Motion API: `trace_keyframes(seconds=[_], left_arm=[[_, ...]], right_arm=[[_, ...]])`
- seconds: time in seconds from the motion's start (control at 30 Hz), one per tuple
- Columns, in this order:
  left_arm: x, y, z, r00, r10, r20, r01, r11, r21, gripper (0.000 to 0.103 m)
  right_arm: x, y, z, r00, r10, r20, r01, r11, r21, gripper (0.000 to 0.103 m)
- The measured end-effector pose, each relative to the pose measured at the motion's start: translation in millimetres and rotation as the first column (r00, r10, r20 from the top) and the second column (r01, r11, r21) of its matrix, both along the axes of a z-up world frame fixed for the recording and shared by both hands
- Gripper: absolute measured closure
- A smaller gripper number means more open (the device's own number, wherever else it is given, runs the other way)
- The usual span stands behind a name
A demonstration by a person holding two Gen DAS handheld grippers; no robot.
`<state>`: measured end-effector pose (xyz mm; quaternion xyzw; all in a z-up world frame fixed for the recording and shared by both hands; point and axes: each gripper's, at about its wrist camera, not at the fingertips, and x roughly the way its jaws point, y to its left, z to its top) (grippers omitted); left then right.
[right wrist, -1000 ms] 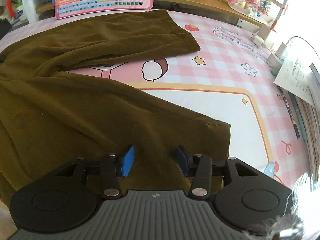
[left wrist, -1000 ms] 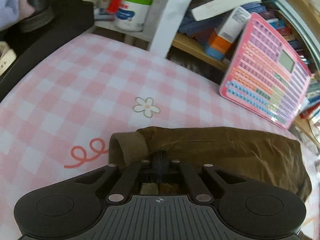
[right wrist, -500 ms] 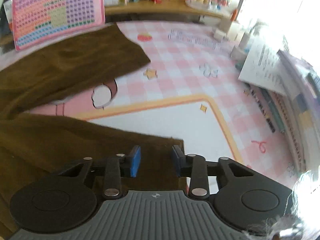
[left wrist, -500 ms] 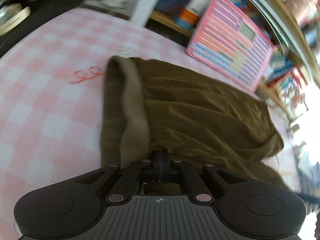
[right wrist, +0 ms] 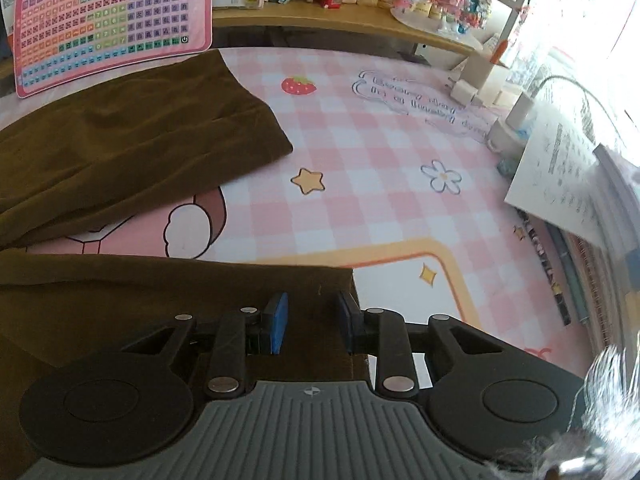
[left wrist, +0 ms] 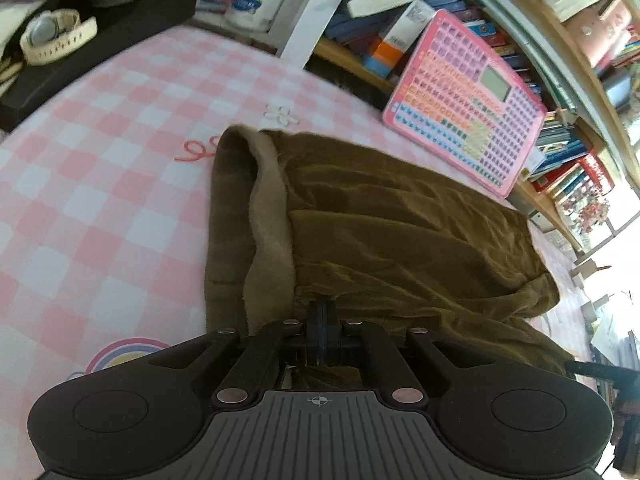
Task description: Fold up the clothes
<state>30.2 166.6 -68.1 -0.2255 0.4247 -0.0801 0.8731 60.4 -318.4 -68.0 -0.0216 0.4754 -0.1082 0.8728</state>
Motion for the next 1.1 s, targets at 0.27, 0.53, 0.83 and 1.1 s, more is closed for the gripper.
trace_keyframes(seconds=[0.27, 0.53, 0.83, 1.1], left_arm=[[-15, 2, -12, 1.000, 0.001, -0.030, -0.002, 1.000, -0.013, 0.100], [-30, 17, -2, 0.998, 0.059, 0.013, -0.058, 0.998, -0.034, 0.100], [-60, 39, 18, 0.990, 0.130, 0.061, -0.129, 0.992, -0.013, 0.100], [-82, 46, 16, 0.982, 0.180, 0.049, -0.179, 0.984, -0.019, 0.078]], right_arm=[[-46, 22, 11, 0.997, 0.066, 0.039, -0.069, 0.995, 0.076, 0.074], [-62, 22, -4, 0.999, 0.046, -0.002, -0.046, 0.996, 0.076, 0.069], [-85, 31, 12, 0.994, 0.107, 0.023, -0.108, 0.990, 0.086, 0.069], [-96, 24, -4, 0.996, 0.085, -0.028, -0.082, 0.993, 0.085, 0.066]])
